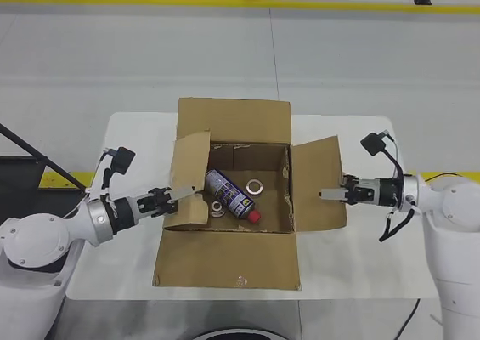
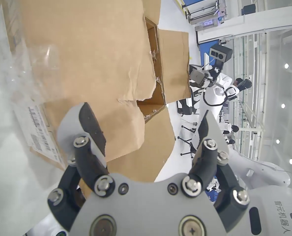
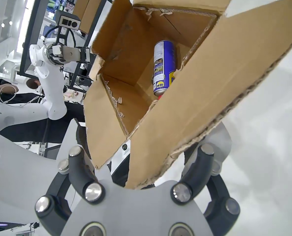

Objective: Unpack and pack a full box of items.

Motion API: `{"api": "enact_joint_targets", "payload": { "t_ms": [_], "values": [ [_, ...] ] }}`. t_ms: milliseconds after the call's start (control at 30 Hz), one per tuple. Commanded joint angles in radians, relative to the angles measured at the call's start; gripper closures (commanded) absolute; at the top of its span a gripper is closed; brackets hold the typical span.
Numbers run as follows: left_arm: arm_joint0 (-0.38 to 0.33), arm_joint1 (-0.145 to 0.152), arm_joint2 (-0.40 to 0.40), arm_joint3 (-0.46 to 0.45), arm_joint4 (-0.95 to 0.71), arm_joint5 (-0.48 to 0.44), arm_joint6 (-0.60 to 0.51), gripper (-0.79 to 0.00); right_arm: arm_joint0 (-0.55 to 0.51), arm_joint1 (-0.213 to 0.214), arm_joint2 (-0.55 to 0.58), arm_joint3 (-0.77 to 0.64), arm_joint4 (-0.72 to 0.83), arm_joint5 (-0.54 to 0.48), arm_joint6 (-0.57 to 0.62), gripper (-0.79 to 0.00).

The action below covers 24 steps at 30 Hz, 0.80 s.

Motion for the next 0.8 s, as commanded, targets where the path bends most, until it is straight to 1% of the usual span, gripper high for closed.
{"api": "enact_joint_targets", "payload": {
  "t_ms": [0,133,267,467,667,767],
  "values": [
    [-0.004,0.001,0.010,0.002,0.000,0.002,0.004,-0.785,-0.003,0.008,0.000,-0.018,0.021,-0.009,-0.010,-0.785],
    [-0.008,0.002,0.017,0.004,-0.003,0.004,0.009,-0.785,-0.021,0.025,-0.006,-0.060,0.094,-0.028,-0.029,-0.785],
    [-0.009,0.003,0.029,0.010,-0.003,0.003,0.015,-0.785,-0.021,0.042,-0.045,-0.096,0.143,-0.041,-0.041,-0.785],
    [-0.021,0.004,0.064,0.025,0.018,0.025,0.046,-0.785,0.045,0.055,-0.203,-0.109,0.184,-0.081,-0.082,-0.785],
    [-0.037,0.004,0.097,0.039,0.028,0.036,0.057,-0.785,0.143,0.058,-0.365,-0.060,0.180,-0.135,-0.136,-0.785],
    [-0.041,0.004,0.102,0.042,0.026,0.040,0.061,-0.785,0.187,0.057,-0.434,-0.026,0.153,-0.162,-0.162,-0.785]
  ]
}}
